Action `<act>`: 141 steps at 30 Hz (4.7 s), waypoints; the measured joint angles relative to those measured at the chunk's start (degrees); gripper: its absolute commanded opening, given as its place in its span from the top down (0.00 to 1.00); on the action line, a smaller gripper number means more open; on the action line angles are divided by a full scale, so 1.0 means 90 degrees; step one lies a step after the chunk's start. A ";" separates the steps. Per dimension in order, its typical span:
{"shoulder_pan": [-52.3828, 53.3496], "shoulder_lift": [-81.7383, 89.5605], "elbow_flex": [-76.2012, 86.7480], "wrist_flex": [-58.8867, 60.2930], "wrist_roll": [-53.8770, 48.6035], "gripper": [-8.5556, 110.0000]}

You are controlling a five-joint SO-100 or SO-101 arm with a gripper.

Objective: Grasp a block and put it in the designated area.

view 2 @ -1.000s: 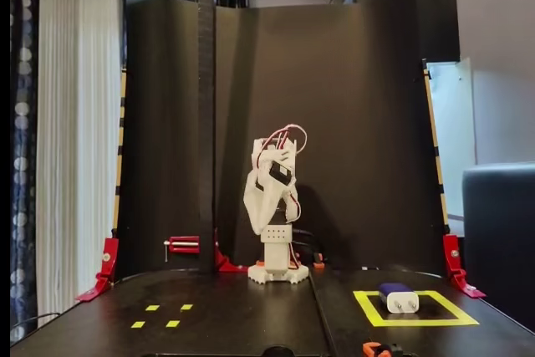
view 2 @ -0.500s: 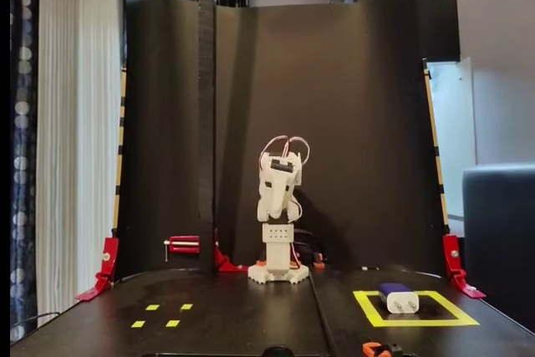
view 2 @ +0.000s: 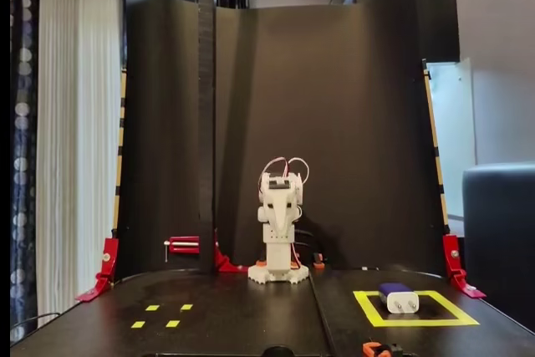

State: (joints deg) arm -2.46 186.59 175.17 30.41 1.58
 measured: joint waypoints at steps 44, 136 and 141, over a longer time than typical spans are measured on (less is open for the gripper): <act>0.0068 0.0293 0.0527 0.1445 -0.0439 0.93; 0.0068 0.0293 0.0527 0.1445 -0.0439 0.93; 0.0068 0.0293 0.0527 0.1445 -0.0439 0.93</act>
State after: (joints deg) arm -1.85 189.23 179.91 43.42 -2.37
